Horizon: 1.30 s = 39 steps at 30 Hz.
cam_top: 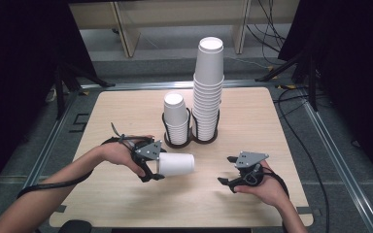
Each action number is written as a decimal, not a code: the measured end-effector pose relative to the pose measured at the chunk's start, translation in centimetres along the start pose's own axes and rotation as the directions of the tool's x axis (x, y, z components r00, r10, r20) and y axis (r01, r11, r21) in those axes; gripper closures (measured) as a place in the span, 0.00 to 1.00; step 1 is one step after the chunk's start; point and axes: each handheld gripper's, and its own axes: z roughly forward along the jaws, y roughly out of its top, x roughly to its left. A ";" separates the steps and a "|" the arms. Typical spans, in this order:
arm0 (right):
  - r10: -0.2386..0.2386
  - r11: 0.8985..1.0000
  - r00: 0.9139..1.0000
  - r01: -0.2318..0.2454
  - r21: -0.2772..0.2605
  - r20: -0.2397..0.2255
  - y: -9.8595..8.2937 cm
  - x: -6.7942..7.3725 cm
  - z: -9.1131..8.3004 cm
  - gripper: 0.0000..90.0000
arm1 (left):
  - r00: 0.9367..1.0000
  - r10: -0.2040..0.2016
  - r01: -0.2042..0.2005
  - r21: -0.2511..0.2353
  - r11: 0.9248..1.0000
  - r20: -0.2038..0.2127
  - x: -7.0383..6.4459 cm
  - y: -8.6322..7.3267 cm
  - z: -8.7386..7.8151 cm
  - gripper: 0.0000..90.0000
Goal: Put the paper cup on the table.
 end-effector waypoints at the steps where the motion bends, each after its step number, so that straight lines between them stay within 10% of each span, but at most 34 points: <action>1: 0.000 1.000 1.000 0.000 0.000 0.000 0.0 0.0 0.0 0.20 | 1.000 -0.003 0.003 0.001 1.000 0.002 0.0 0.1 0.0 0.18; 39: -0.078 0.994 0.994 0.083 0.073 -0.070 2.2 0.4 0.6 0.21 | 0.994 0.055 -0.075 0.224 0.972 0.094 0.8 2.9 -0.2 0.18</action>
